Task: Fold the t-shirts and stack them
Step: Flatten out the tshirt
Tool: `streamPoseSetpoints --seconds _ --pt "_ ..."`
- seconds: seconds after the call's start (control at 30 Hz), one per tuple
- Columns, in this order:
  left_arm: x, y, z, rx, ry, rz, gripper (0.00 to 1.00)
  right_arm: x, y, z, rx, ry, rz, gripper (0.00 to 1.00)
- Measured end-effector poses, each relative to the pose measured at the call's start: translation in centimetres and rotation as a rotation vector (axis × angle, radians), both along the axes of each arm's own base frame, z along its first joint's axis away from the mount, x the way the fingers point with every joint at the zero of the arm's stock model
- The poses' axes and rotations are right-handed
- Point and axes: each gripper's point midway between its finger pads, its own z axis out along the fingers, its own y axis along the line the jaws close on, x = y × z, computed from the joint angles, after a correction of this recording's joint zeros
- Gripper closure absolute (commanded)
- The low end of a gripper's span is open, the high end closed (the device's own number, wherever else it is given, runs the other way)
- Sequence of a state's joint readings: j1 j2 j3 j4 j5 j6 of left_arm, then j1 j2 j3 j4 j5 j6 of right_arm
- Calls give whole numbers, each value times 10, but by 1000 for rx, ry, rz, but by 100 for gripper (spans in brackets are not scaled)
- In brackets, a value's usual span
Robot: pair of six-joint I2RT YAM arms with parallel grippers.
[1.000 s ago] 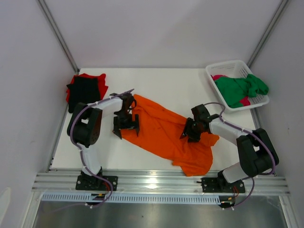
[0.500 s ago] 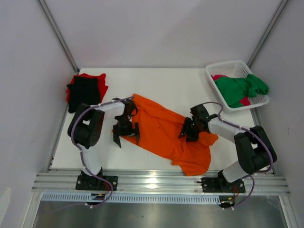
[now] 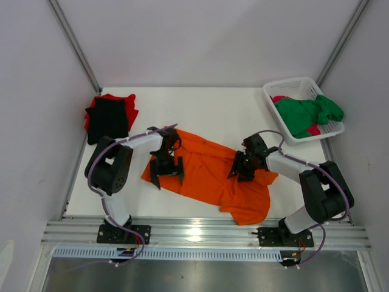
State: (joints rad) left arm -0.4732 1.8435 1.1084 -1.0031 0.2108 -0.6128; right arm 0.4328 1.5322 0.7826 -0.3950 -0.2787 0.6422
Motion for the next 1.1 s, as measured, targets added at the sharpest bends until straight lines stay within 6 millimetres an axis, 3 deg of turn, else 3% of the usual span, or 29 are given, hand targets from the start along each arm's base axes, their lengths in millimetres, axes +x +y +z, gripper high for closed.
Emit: streamPoseSetpoints --seconds 0.17,0.43,0.6,0.67,0.8,1.1 --pt "32 -13 24 -28 -141 -19 4 -3 -2 1 0 -19 13 50" --pt "30 4 50 29 -225 -28 3 -7 -7 7 3 -50 22 48" --pt "35 3 39 40 -225 -29 3 -5 -7 11 6 -64 17 46" --pt "36 1 32 35 -226 -29 3 -4 -9 15 -1 -76 -1 30" --pt "43 -8 20 -4 -238 -27 3 1 -21 28 -50 -131 -51 28" --pt "50 -31 6 -95 -250 -36 2 19 -34 90 -36 -352 -139 27"
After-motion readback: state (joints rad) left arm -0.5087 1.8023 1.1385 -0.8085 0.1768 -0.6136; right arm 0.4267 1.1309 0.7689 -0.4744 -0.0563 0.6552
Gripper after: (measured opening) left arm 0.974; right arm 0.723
